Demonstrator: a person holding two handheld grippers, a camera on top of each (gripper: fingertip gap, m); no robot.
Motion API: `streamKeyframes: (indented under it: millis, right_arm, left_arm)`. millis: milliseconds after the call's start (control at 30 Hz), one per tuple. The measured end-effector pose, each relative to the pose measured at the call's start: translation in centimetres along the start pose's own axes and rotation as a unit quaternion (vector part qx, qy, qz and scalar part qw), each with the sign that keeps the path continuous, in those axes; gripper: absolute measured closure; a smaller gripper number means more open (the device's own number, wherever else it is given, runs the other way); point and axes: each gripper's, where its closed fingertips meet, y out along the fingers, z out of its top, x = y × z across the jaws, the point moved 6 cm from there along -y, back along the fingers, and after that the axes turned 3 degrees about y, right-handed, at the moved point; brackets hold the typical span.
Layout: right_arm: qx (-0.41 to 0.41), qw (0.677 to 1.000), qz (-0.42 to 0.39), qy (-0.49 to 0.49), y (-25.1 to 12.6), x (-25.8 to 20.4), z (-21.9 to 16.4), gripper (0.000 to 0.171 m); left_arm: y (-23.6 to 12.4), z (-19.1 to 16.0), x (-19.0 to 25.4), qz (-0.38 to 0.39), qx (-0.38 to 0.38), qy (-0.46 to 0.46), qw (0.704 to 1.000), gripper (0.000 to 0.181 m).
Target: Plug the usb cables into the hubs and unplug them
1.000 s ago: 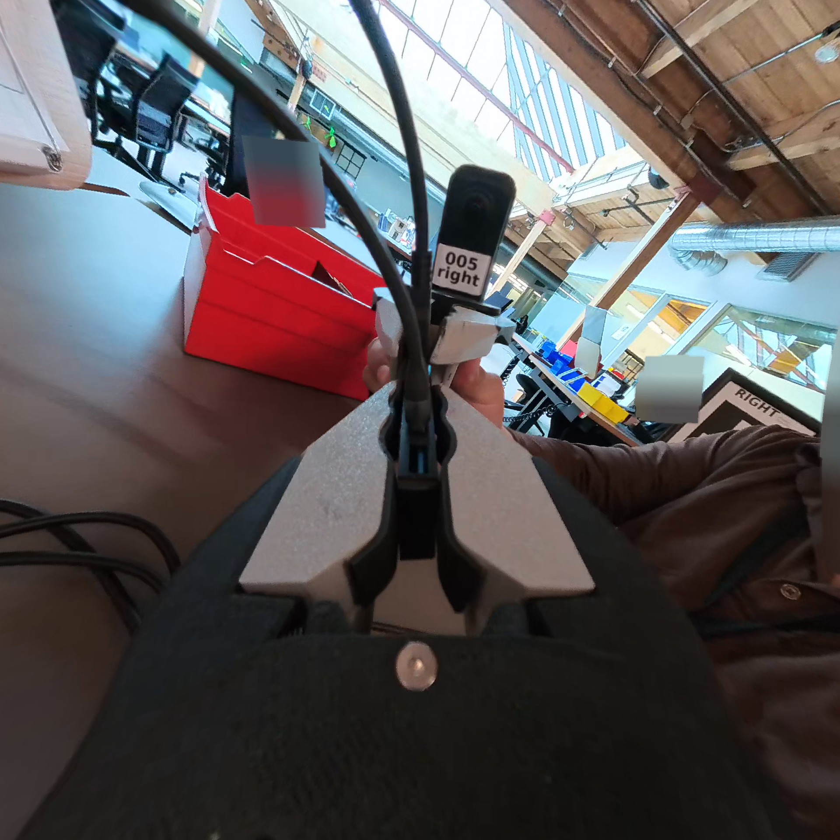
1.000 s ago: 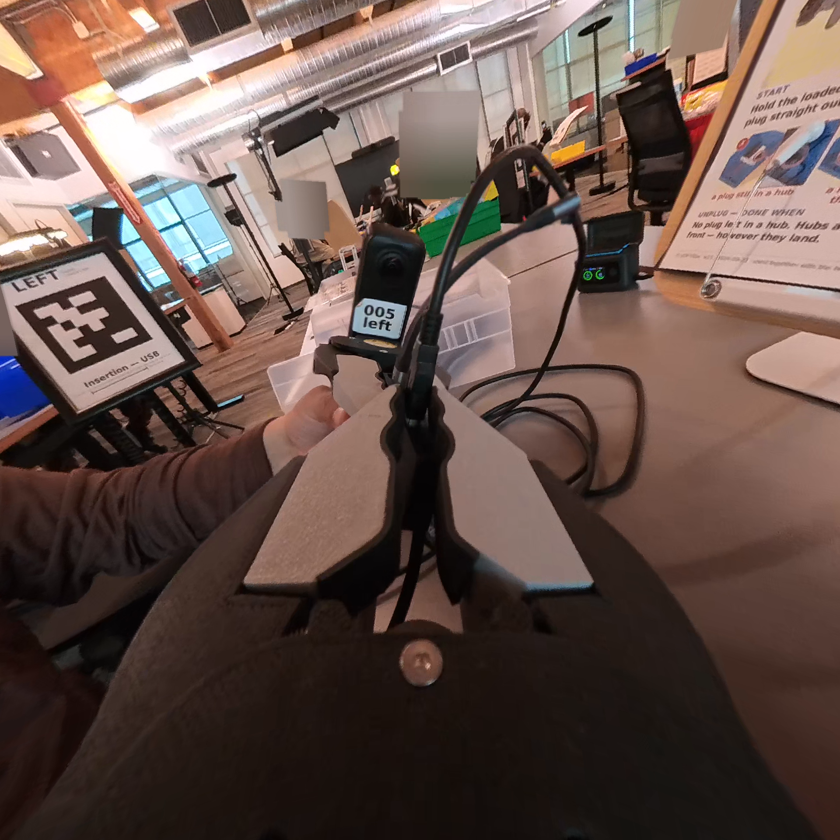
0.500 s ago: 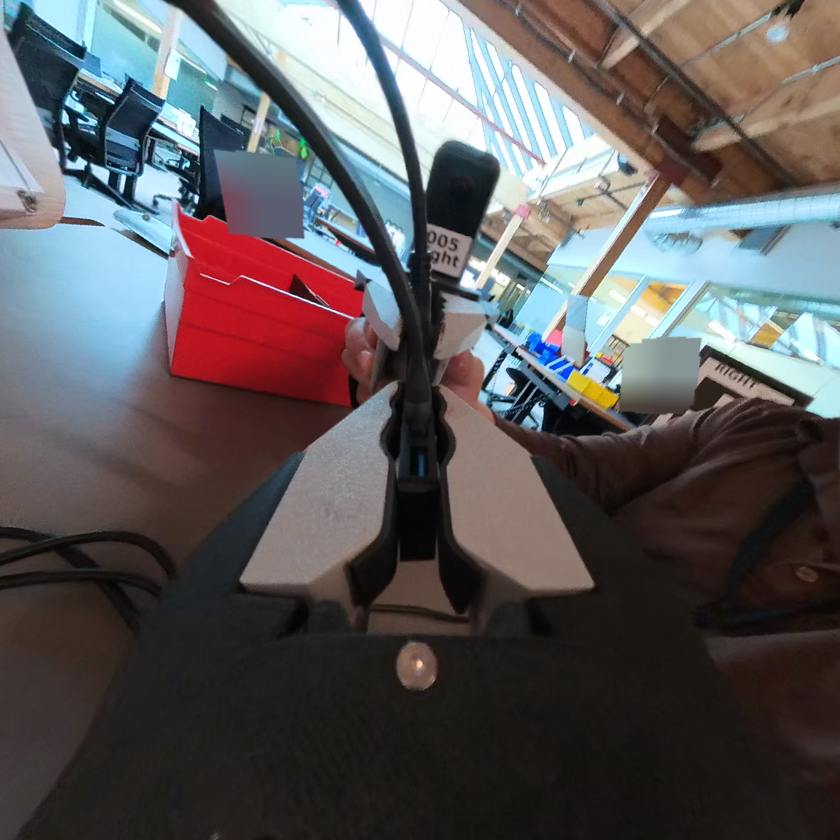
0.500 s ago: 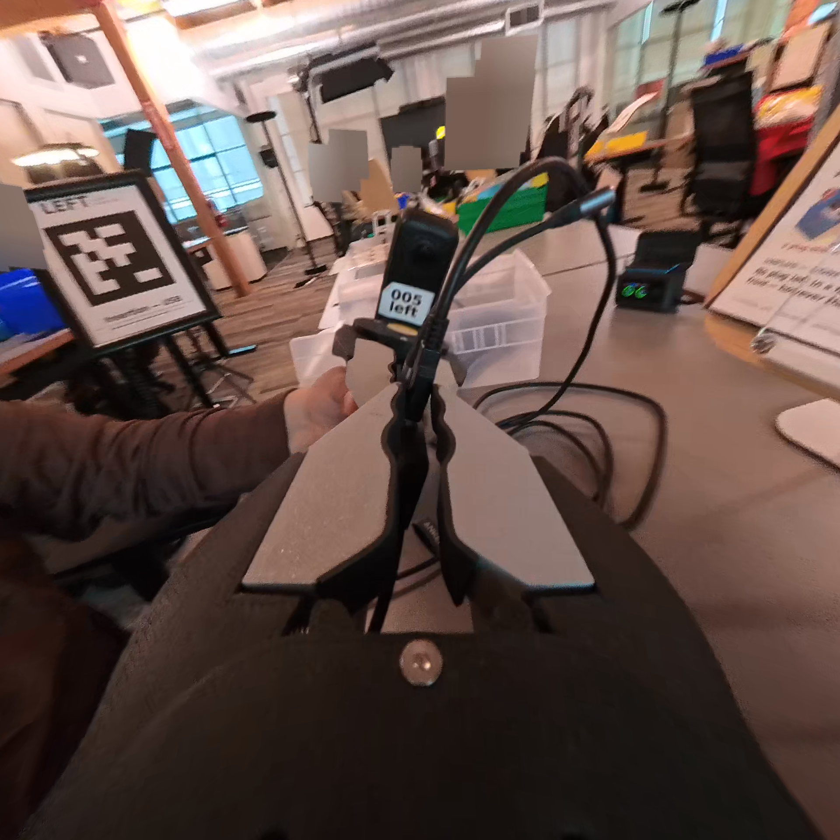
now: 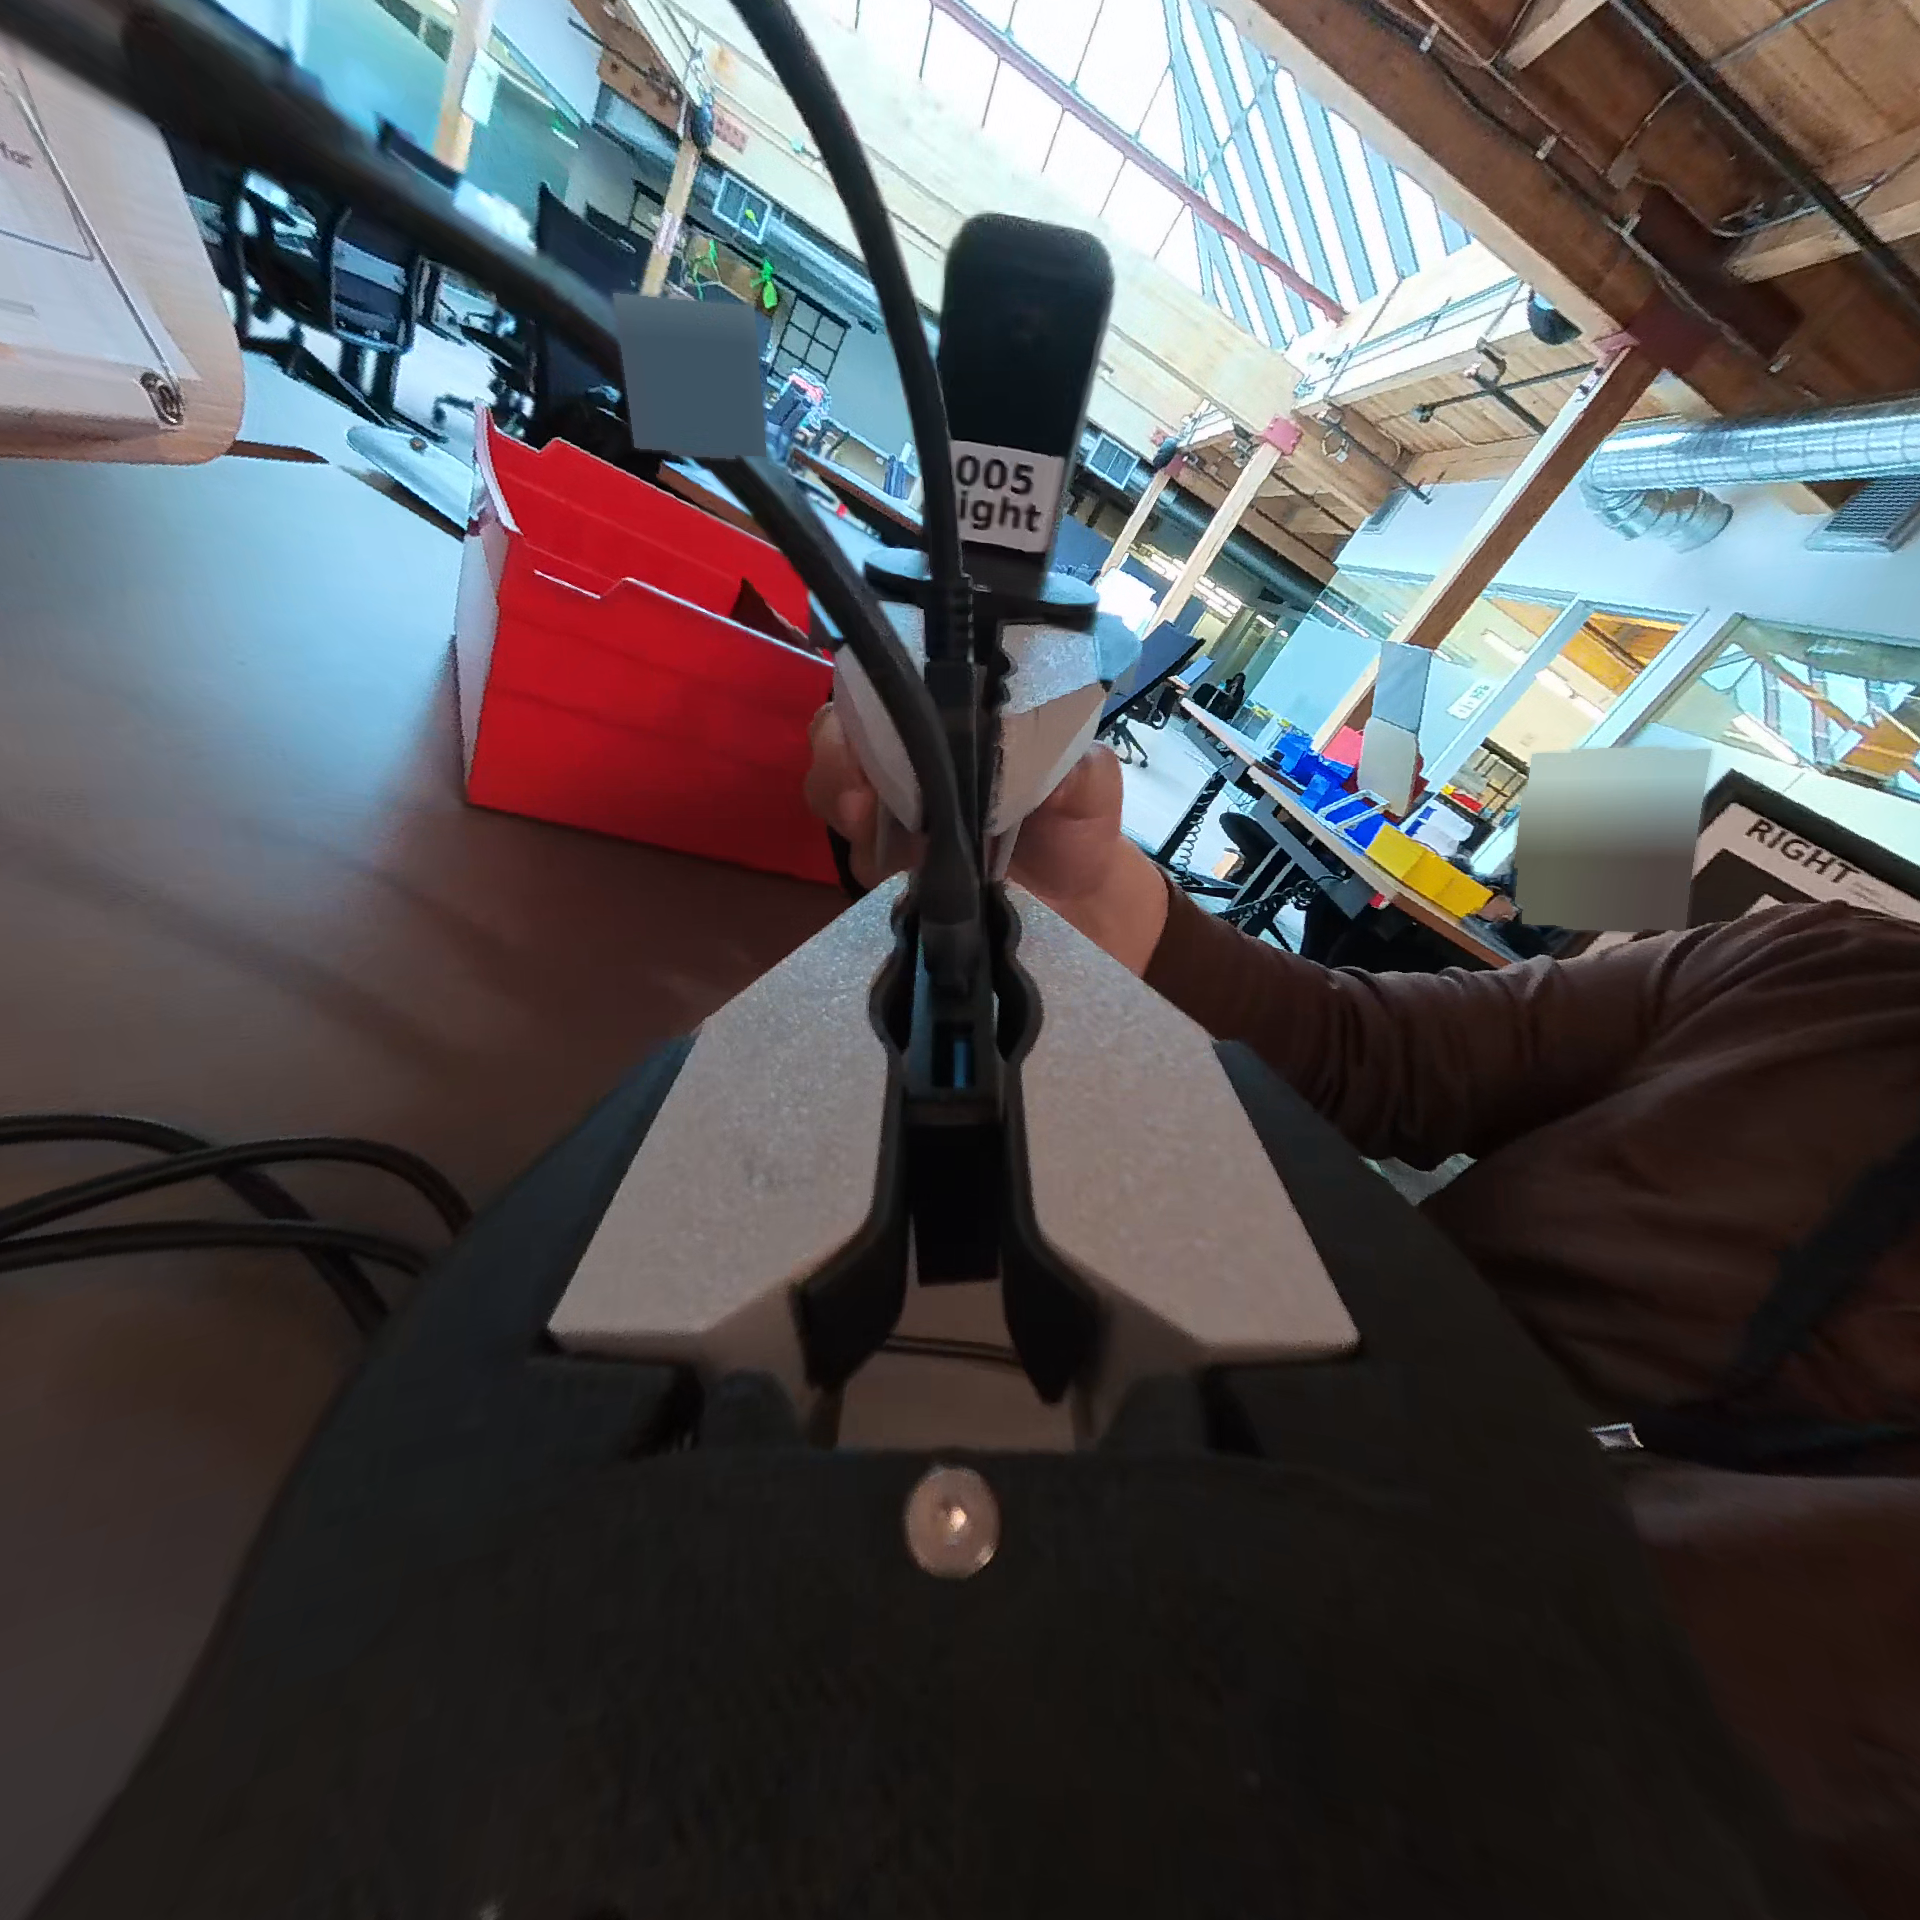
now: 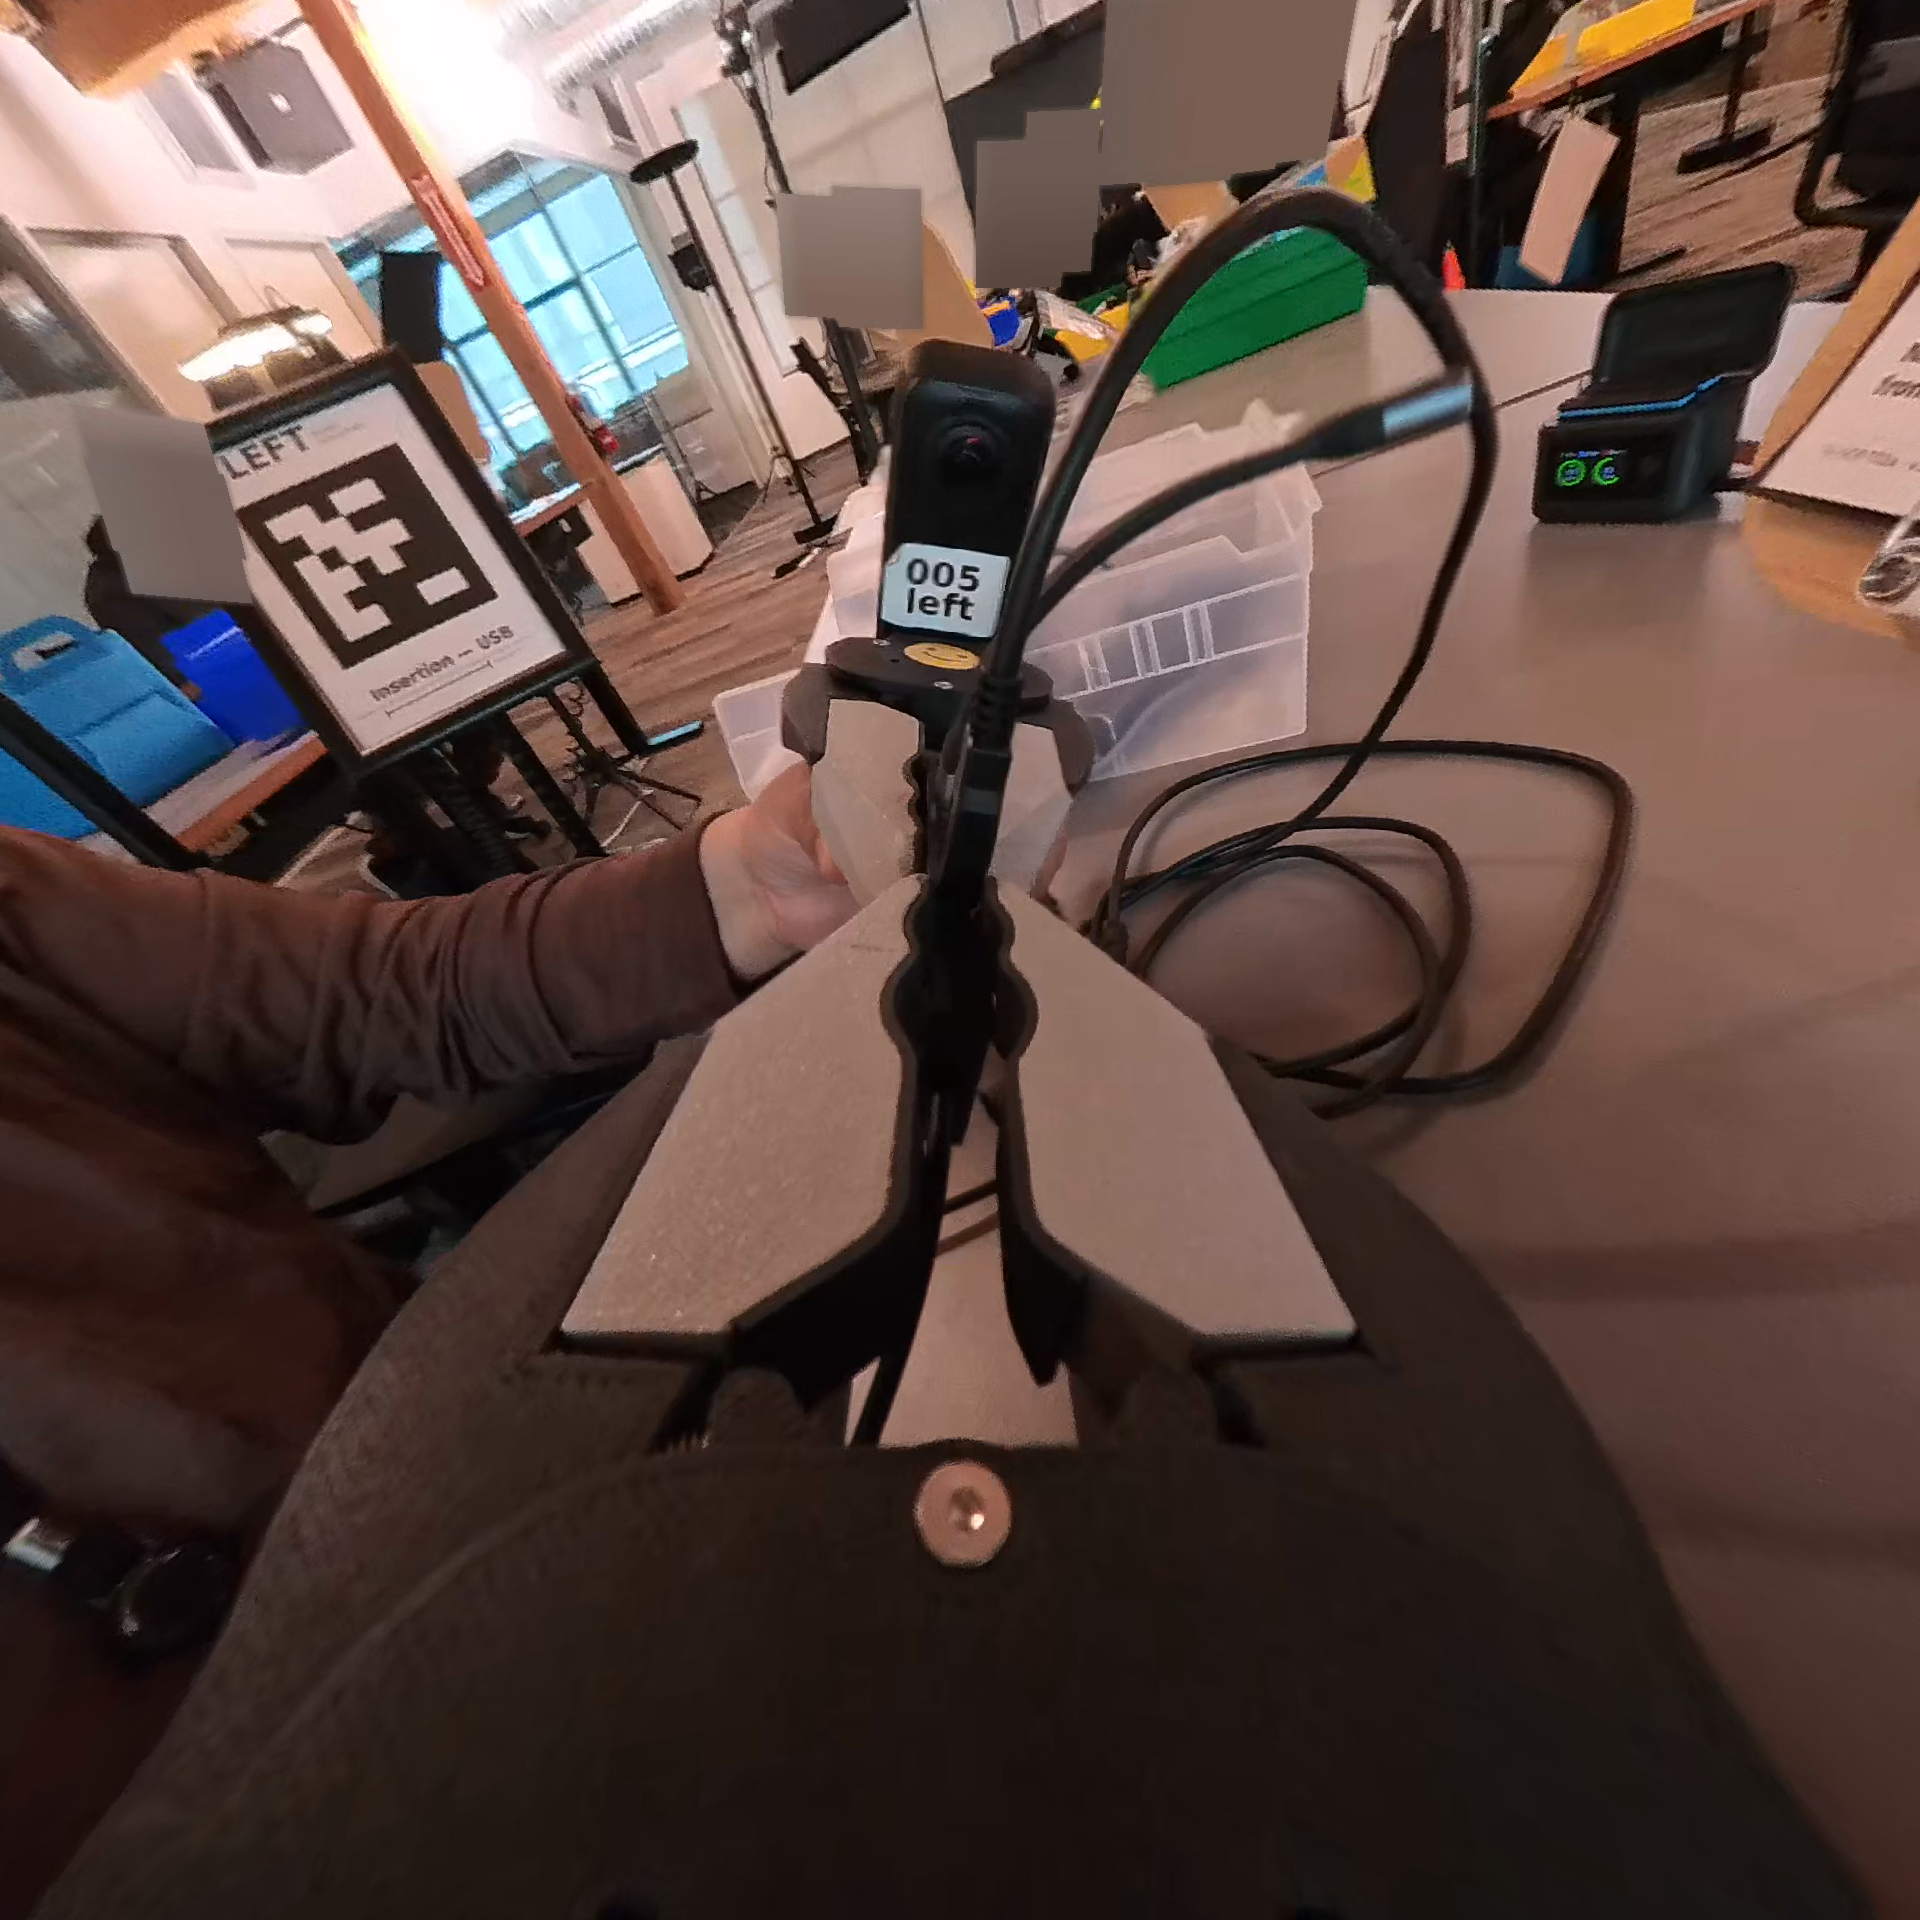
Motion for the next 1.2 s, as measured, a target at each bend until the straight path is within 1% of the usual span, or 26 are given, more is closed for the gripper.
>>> streamKeyframes:
  millis: [100,333,367,400,433,467,500,533,567,633,700,767,800,833,900,967,1000,1067,1133,1200]
  right_arm:
    - [0.023,0.999,-0.043,-0.004,0.2,0.2,0.1,0.167]
    - [0.064,0.994,-0.087,-0.006,1.0,0.3,0.6,0.168]
    - [0.075,0.993,-0.089,-0.005,1.0,0.2,0.7,0.167]
    - [0.105,0.99,-0.094,-0.004,0.8,0.2,1.0,0.168]
    - [0.16,0.98,-0.115,0.003,-0.1,0.5,1.9,0.168]
    - [0.215,0.969,-0.122,0.005,-1.7,0.8,3.1,0.17]
    - [0.232,0.966,-0.11,0.013,-2.9,1.2,3.7,0.17]
    - [0.229,0.969,-0.095,0.017,-3.4,1.4,3.8,0.168]
    - [0.217,0.971,-0.097,0.013,-3.6,1.5,3.5,0.168]
    - [0.18,0.975,-0.127,-0.023,-3.6,1.0,2.6,0.168]
    - [0.174,0.972,-0.147,-0.055,-3.9,0.1,2.6,0.168]
    - [0.188,0.964,-0.177,-0.068,-4.4,-0.1,3.0,0.168]
    - [0.198,0.958,-0.196,-0.072,-4.8,0.0,3.2,0.168]
    - [0.199,0.952,-0.222,-0.075,-5.0,0.2,3.4,0.168]
    - [0.18,0.937,-0.284,-0.1,-5.7,0.1,4.0,0.168]
    - [0.182,0.912,-0.337,-0.146,-7.2,-1.3,5.6,0.168]
    - [0.19,0.898,-0.359,-0.169,-8.4,-2.4,6.7,0.168]
    - [0.204,0.874,-0.393,-0.202,-11.4,-4.6,9.3,0.169]
    - [0.211,0.854,-0.419,-0.223,-14.6,-6.6,12.1,0.169]
    - [0.202,0.846,-0.435,-0.232,-17.1,-8.5,14.6,0.169]
  left_arm:
    - [0.0,0.1,-0.5,0.009,0.017,-0.021,1.0,0.171]
    - [-0.7,0.4,-0.9,0.007,0.041,-0.047,0.998,0.171]
    - [-0.7,0.5,-0.8,0.007,0.043,-0.046,0.998,0.171]
    - [-0.6,0.6,-0.7,0.003,0.049,-0.042,0.998,0.171]
    - [-0.3,0.1,-0.4,-0.006,0.025,-0.042,0.999,0.171]
    - [0.6,-1.1,-0.4,0.006,-0.028,-0.031,0.999,0.171]
    - [1.4,-1.9,-0.1,0.01,-0.057,-0.013,0.998,0.171]
    - [2.1,-2.3,0.2,0.001,-0.067,-0.012,0.998,0.171]
    - [2.4,-2.0,0.2,-0.006,-0.056,-0.016,0.998,0.171]
    - [1.6,-0.7,-0.1,-0.009,-0.013,-0.016,1.0,0.171]
    - [0.3,0.6,0.4,-0.021,0.026,0.002,0.999,0.172]
    - [-0.2,1.1,1.4,-0.059,0.037,0.02,0.997,0.172]
    - [-0.1,1.1,2.2,-0.094,0.028,0.028,0.995,0.172]
    - [0.1,0.7,3.5,-0.145,0.007,0.034,0.989,0.172]
    - [0.6,-0.1,6.3,-0.242,-0.037,0.064,0.968,0.172]
    - [0.3,-0.5,8.9,-0.298,-0.047,0.143,0.943,0.172]
    - [-0.2,-0.5,9.9,-0.315,-0.038,0.177,0.931,0.172]
    - [-1.3,-0.1,11.0,-0.334,-0.016,0.211,0.919,0.172]
    - [-1.9,0.7,11.1,-0.328,0.014,0.216,0.919,0.172]
    - [-2.3,1.4,10.6,-0.319,0.037,0.207,0.924,0.172]
